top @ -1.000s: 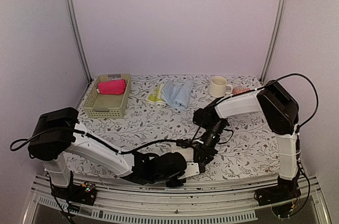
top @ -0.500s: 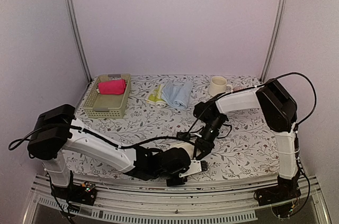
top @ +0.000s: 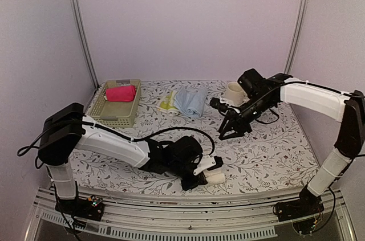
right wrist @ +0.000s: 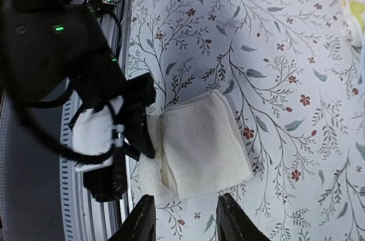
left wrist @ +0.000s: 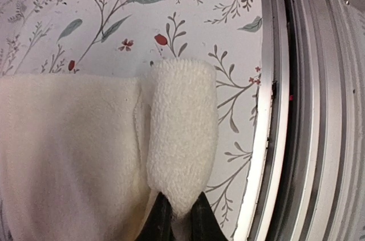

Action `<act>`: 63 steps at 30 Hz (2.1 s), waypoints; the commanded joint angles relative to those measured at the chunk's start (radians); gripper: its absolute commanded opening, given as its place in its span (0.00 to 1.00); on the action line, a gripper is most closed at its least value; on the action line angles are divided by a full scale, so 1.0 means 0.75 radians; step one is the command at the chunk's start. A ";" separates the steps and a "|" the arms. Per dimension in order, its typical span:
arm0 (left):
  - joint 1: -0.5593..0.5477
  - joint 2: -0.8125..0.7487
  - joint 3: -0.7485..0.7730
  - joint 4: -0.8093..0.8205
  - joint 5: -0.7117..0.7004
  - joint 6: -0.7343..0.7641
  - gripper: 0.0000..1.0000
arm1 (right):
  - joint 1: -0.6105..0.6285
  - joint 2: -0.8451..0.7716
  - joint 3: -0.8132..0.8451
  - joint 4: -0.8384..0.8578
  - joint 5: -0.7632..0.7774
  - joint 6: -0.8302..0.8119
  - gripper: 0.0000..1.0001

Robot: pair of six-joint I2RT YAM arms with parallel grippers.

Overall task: Roll the towels
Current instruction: Roll the towel at the center of the board.

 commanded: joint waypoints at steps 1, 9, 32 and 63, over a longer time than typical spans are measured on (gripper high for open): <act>0.146 0.135 0.035 -0.107 0.435 -0.158 0.01 | -0.004 -0.282 -0.239 0.188 0.060 -0.021 0.40; 0.327 0.315 0.154 -0.136 0.861 -0.374 0.01 | 0.269 -0.487 -0.700 0.552 0.526 -0.159 0.45; 0.393 0.004 -0.066 0.094 0.721 -0.403 0.28 | 0.548 -0.083 -0.702 0.664 0.612 -0.222 0.10; -0.134 -0.249 -0.359 0.316 -0.433 0.396 0.50 | 0.243 0.779 0.089 -0.192 -0.082 -0.272 0.12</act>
